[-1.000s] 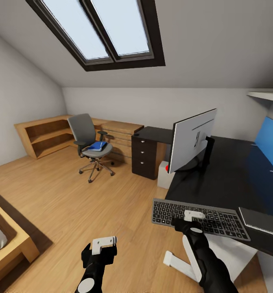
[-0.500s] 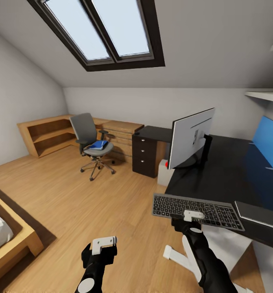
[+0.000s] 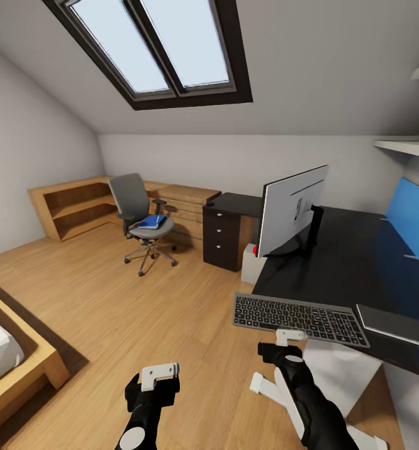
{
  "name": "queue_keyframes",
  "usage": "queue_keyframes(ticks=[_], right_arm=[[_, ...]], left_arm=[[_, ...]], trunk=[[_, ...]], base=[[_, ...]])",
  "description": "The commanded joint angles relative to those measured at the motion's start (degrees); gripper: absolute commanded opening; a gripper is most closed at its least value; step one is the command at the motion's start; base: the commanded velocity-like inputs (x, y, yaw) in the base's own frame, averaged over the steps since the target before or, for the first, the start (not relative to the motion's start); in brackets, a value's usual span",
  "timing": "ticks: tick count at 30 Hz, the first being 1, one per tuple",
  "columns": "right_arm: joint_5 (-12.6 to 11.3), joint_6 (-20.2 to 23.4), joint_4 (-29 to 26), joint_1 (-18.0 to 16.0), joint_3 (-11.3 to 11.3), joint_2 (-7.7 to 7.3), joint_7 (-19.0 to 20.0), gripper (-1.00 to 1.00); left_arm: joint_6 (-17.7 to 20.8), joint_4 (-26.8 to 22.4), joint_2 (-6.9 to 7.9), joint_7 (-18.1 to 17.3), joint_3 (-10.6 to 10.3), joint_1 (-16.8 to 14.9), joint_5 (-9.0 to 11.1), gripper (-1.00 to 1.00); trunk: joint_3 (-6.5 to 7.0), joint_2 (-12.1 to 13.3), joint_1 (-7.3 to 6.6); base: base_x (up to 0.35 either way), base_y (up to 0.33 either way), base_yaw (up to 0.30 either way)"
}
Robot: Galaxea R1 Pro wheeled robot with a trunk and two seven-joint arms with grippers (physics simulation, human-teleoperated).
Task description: In the bedroom, organize the workspace by keeping the computer under the desk, ensuring the monitor is on the desk, placing the keyboard on the desk next to the monitor, placing the mouse on the desk next to the keyboard, moving the folder from the swivel chair onto the desk next to the mouse, stacking the notebook on top of the folder with the pen on top of the notebook, and positioning the swivel chair next to the desk.
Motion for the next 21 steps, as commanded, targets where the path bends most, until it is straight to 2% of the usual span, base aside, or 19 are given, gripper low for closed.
queue_keyframes(ticks=[1,13,21], right_arm=[[-0.4,0.1,0.8,0.0,0.7,0.02,-0.4,1.00],[-0.4,0.0,1.7,0.0,1.1,0.52,-0.1,1.00],[-0.5,-0.6,6.4,-0.1,1.1,1.10,0.0,1.00]], left_arm=[[0.2,-0.1,0.01,0.4,0.0,0.0,0.4,1.00],[0.2,-0.1,0.01,0.4,-0.1,0.0,0.3,1.00],[0.1,-0.1,0.01,0.4,-0.2,0.0,0.2,1.00]], trunk=[[-0.05,0.0,0.00],[-0.05,0.0,0.00],[-0.05,0.0,0.00]], base=[[-0.003,0.006,0.000],[0.000,0.165,0.000],[0.097,0.098,0.000]])
